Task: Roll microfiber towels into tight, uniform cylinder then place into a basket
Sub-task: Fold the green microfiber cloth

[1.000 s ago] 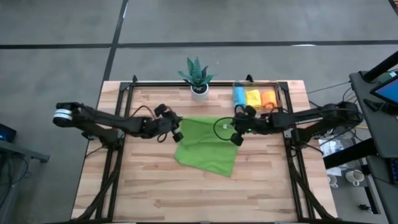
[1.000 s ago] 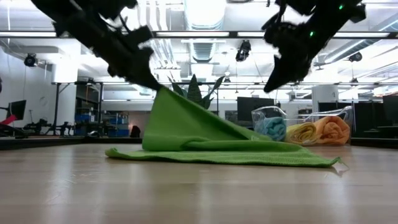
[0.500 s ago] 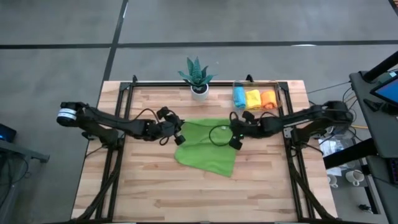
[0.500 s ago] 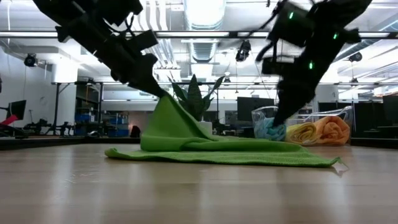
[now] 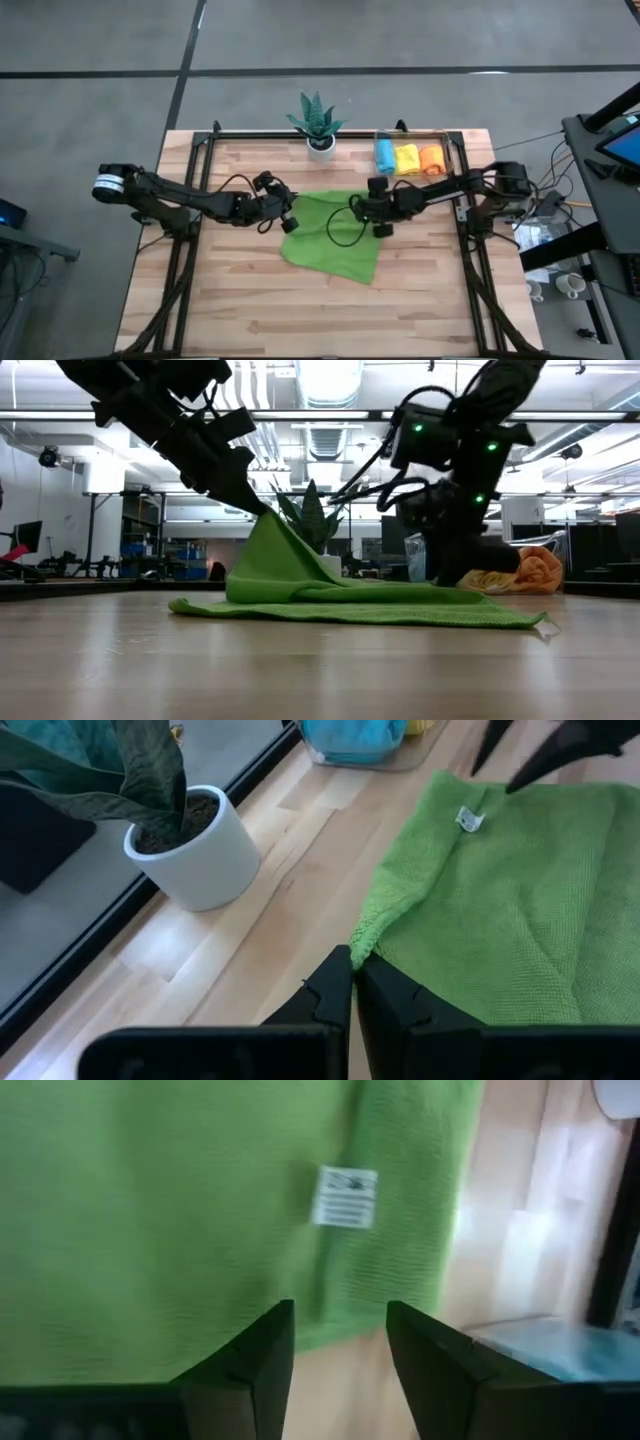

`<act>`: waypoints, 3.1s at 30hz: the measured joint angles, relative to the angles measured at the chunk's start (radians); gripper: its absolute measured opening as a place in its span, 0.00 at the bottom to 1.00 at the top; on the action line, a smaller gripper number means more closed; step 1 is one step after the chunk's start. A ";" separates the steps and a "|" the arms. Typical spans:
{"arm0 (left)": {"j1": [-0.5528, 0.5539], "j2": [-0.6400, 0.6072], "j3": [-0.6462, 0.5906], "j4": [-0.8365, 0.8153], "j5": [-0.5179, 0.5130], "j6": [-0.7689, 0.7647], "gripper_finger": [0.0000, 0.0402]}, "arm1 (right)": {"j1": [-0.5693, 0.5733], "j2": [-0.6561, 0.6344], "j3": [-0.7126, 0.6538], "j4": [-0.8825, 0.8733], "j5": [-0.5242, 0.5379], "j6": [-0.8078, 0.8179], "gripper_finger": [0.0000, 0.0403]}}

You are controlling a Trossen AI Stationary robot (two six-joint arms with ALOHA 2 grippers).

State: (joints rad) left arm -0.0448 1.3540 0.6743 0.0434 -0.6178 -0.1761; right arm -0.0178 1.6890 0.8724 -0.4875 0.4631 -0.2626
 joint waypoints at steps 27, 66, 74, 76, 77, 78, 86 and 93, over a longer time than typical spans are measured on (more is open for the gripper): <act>0.000 0.000 -0.005 0.001 0.001 0.000 0.00 | -0.101 0.027 0.055 -0.059 -0.127 -0.072 0.28; -0.001 -0.027 0.000 0.001 0.001 0.053 0.00 | -0.091 -0.045 0.092 -0.108 -0.097 -0.044 0.02; -0.001 -0.084 0.000 0.004 -0.005 0.052 0.00 | -0.064 -0.269 0.073 -0.110 -0.091 0.036 0.02; -0.001 -0.092 0.000 0.009 -0.014 0.052 0.00 | -0.063 -0.322 0.068 -0.122 -0.109 0.057 0.02; -0.001 -0.095 0.000 0.008 -0.017 0.052 0.00 | -0.063 -0.341 0.066 -0.138 -0.121 0.067 0.02; -0.001 -0.095 0.000 0.019 -0.019 0.052 0.00 | -0.063 -0.360 0.065 -0.157 -0.127 0.082 0.02; -0.001 -0.099 0.041 0.053 -0.062 0.149 0.00 | -0.053 -0.450 0.060 -0.212 -0.053 0.117 0.02; 0.057 -0.101 0.193 -0.019 -0.076 0.283 0.00 | -0.059 -0.467 0.110 -0.214 0.097 0.087 0.02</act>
State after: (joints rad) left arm 0.0124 1.2535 0.8671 0.0246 -0.6941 0.1072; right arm -0.0772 1.2224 0.9820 -0.7011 0.5597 -0.1759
